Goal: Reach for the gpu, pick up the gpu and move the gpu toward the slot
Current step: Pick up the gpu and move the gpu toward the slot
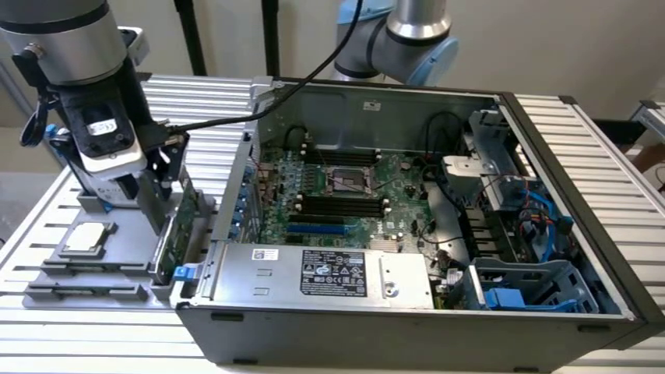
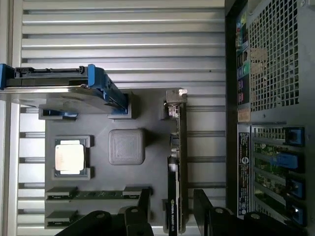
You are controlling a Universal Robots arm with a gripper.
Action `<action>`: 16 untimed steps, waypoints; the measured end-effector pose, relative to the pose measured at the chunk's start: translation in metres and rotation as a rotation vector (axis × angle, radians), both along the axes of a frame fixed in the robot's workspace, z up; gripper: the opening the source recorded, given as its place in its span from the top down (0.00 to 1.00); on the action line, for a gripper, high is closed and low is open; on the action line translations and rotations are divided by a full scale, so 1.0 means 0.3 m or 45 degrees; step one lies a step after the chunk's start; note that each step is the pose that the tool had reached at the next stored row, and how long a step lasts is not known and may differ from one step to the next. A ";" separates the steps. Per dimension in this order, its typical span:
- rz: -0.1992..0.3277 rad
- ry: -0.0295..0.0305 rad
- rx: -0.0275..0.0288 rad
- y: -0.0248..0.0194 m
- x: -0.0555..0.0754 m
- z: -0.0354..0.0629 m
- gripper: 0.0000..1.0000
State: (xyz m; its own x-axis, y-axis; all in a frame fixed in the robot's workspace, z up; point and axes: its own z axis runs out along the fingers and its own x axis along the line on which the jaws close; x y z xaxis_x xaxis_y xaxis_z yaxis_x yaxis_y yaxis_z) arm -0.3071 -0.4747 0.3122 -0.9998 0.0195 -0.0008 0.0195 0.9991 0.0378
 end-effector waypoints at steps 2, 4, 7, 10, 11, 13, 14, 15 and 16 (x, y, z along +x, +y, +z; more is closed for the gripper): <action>0.000 -0.0006 -0.0002 0.000 0.000 -0.012 0.52; 0.000 -0.0017 -0.0001 0.000 0.000 -0.024 0.52; 0.000 -0.0035 -0.0001 0.000 0.000 -0.042 0.52; 0.000 -0.0054 -0.0002 0.000 0.000 -0.060 0.52; 0.000 -0.0061 -0.0002 0.000 0.000 -0.067 0.52; 0.000 -0.0076 -0.0004 0.000 0.000 -0.079 0.52; 0.000 -0.0084 -0.0005 0.000 0.000 -0.085 0.52; 0.000 -0.0091 -0.0009 -0.001 0.000 -0.091 0.52; 0.000 -0.0100 -0.0013 -0.001 0.000 -0.097 0.52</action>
State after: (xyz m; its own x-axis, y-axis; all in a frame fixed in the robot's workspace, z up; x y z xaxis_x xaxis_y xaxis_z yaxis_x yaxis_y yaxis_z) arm -0.3071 -0.4750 0.2832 -0.9998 0.0195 -0.0087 0.0191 0.9991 0.0369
